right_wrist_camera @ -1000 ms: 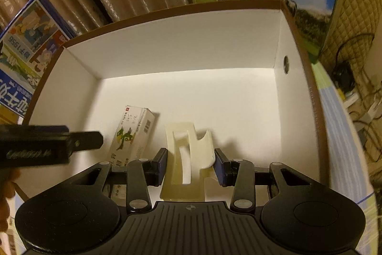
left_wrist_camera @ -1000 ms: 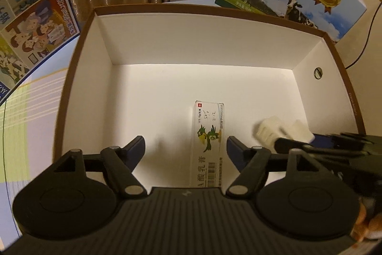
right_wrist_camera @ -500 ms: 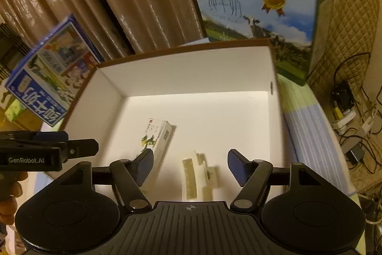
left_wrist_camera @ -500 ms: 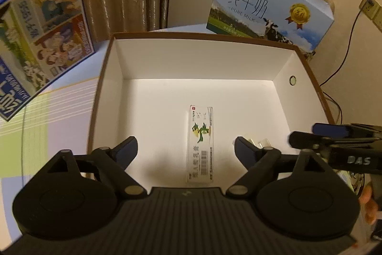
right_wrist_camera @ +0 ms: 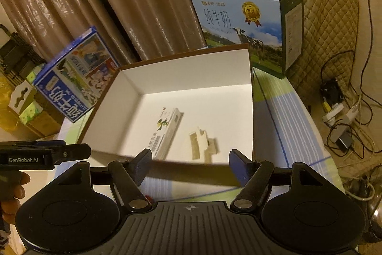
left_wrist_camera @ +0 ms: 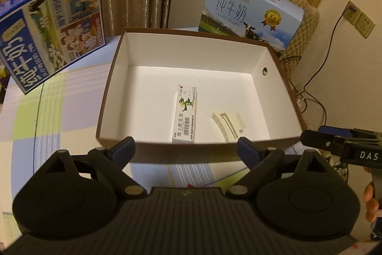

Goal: Organize objects
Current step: 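Withdraw both grippers from the box back over the table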

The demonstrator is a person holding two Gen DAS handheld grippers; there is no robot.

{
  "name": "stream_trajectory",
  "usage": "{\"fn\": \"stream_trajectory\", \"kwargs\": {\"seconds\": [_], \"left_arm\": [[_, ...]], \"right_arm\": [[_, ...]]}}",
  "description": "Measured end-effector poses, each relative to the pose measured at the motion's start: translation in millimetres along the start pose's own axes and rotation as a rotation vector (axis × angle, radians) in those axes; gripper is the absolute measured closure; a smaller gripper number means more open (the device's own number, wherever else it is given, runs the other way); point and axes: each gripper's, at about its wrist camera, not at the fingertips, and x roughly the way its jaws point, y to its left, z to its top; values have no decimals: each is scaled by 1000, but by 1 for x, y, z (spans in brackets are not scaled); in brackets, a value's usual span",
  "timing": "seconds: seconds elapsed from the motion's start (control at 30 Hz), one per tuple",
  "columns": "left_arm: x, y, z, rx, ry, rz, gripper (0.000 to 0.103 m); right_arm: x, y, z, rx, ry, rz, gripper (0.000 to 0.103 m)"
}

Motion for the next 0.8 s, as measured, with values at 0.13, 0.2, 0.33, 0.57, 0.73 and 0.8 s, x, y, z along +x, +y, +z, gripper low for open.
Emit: {"fn": "stream_trajectory", "kwargs": {"seconds": [0.13, 0.2, 0.33, 0.57, 0.73, 0.8], "left_arm": [[-24, -9, -17, 0, -20, 18, 13], [-32, -13, -25, 3, -19, 26, 13], [-47, -20, -40, 13, -17, 37, 13], [-71, -26, -65, -2, -28, 48, 13], [-85, -28, -81, -16, -30, 58, 13], [-90, -29, -88, -19, -30, 58, 13]], "right_arm": [[-19, 6, -10, -8, -12, 20, 34], [-28, 11, -15, -19, -14, 15, 34], [-43, 19, -26, -42, -12, 6, 34], [-60, 24, -44, -55, -6, 10, 34], [-71, 26, -57, -50, 2, 19, 34], [-74, 27, -62, -52, 7, 19, 34]]}}
